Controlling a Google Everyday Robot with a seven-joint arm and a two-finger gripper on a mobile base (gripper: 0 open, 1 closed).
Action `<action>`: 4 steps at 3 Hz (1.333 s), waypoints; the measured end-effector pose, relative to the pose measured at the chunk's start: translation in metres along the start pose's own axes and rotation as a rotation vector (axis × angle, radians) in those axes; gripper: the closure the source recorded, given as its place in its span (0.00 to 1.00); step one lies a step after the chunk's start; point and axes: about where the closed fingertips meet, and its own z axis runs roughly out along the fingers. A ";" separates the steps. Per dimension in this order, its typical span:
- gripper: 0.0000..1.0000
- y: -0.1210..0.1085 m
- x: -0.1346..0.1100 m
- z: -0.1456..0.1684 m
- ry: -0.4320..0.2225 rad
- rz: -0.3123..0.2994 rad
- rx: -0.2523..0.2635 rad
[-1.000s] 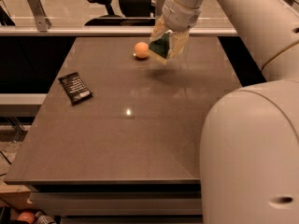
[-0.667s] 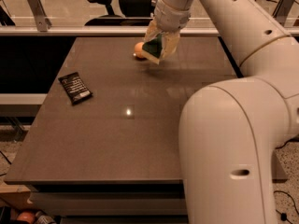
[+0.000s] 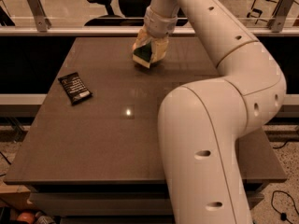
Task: Move sponge near orange
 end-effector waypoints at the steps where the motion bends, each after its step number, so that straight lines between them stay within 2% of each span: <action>1: 1.00 0.005 0.010 0.005 0.001 0.025 -0.007; 3: 1.00 0.026 0.029 0.005 0.016 0.073 -0.021; 4: 0.82 0.017 0.032 0.009 0.023 0.072 0.006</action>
Offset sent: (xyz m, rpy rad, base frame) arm -0.0261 -0.0600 -0.0083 -0.0671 0.1102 -0.0734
